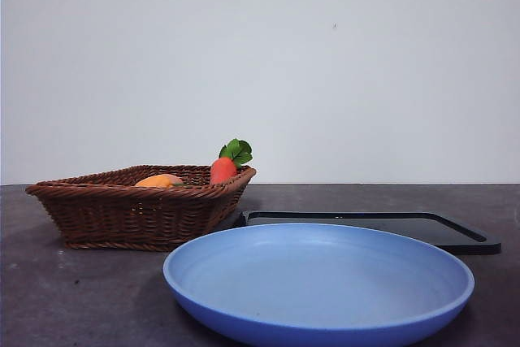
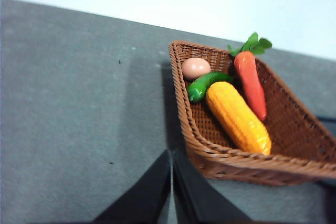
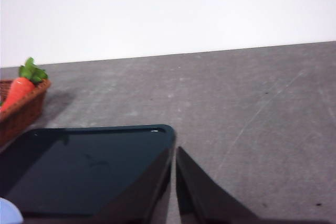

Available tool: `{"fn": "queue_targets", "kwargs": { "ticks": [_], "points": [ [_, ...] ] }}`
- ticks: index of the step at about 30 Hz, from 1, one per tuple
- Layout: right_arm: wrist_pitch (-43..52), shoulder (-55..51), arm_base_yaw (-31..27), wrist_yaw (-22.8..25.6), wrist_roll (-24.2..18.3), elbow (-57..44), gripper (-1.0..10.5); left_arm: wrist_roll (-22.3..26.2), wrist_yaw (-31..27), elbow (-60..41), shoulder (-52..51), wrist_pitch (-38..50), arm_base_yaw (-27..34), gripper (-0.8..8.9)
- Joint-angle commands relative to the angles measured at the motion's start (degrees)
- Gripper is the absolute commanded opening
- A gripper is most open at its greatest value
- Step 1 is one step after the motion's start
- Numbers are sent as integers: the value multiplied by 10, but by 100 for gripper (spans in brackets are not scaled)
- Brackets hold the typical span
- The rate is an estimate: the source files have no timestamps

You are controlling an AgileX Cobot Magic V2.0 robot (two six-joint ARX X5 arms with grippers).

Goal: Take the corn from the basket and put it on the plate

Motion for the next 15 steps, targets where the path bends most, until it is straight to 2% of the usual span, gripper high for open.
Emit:
{"fn": "queue_targets", "kwargs": {
  "ticks": [1, 10, 15],
  "points": [
    [7, -1, 2, -2, 33, -3, 3, -51, 1, -15, -1, 6, 1, 7],
    [-9, -1, 2, -17, 114, 23, 3, -150, 19, 10, -1, -13, 1, 7],
    [-59, 9, 2, -16, 116, 91, 3, -150, 29, 77, 13, -63, 1, 7]
  ]
}}
